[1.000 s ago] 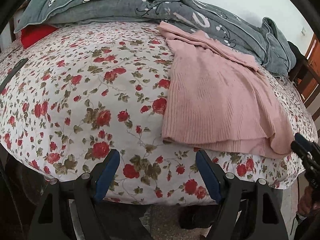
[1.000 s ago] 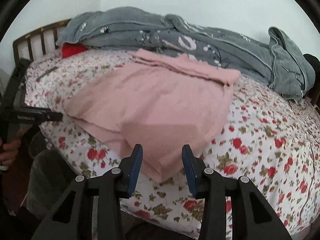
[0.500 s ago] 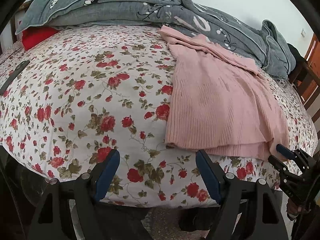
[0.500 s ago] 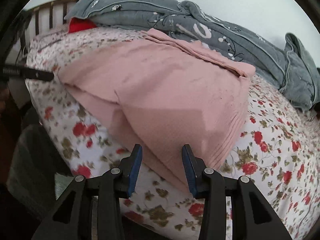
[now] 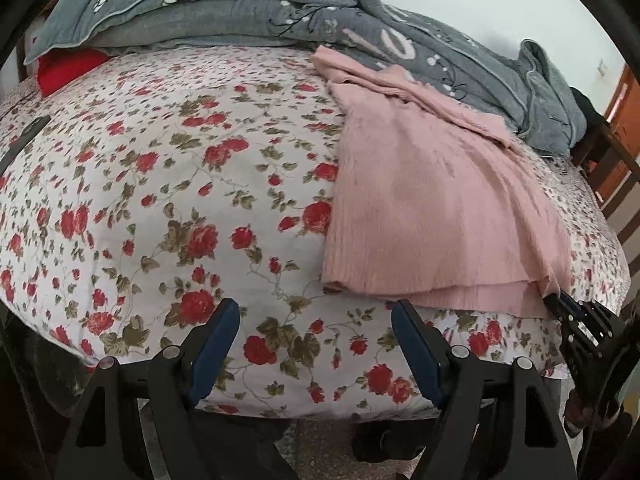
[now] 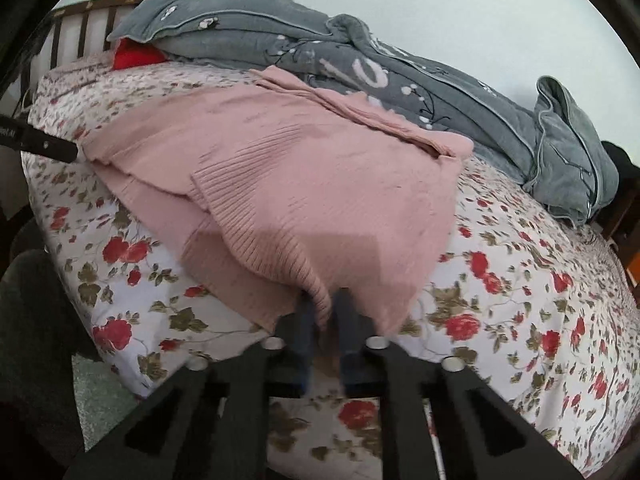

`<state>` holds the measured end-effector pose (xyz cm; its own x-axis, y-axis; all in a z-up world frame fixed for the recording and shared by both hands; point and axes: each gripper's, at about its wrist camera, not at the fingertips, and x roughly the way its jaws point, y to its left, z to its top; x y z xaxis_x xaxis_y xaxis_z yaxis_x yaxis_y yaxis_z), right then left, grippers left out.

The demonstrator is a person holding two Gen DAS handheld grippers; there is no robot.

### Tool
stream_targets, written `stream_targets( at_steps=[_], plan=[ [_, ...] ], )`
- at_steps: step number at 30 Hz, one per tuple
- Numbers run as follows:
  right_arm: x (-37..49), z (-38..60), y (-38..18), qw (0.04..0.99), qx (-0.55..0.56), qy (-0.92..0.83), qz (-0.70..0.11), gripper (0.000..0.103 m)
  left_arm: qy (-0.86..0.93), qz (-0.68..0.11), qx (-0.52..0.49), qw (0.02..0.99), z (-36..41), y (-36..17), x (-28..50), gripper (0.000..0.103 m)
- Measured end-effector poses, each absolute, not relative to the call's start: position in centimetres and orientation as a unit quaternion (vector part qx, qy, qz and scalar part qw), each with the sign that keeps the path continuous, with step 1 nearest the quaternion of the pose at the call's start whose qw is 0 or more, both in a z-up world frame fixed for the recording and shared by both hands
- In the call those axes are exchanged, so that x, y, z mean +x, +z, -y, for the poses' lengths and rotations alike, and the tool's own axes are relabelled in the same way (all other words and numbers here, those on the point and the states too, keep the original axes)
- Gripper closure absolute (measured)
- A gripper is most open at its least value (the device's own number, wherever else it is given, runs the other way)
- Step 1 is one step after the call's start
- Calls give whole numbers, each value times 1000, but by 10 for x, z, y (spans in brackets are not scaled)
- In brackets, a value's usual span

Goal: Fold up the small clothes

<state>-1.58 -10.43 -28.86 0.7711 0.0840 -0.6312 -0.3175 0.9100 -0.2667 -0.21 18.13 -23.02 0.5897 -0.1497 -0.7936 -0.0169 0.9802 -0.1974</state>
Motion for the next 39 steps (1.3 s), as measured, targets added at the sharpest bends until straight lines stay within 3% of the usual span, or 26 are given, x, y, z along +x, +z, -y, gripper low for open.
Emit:
stream_targets(
  at_steps=[17,20,25,27,30,39],
  plan=[
    [-32,132,-265,937,-175,75,-293,100,-43,-434,34,899,-124,-236,19,28],
    [-33,137,-265,937,-170,72,-295,100,-37,-424,56,903,-121,-239,16,38],
    [-30,141,-275,934,-168,60,-309,101,-32,-419,30,907,-137,-235,13,69],
    [-29,141,-277,935,-162,61,-311,101,-31,-422,8,906,-146,-234,14,76],
    [-29,137,-278,934,-168,60,-311,101,-36,-424,-11,905,-155,-233,16,80],
    [-25,127,-286,930,-190,43,-312,98,-34,-419,-28,907,-157,-233,17,80]
  ],
)
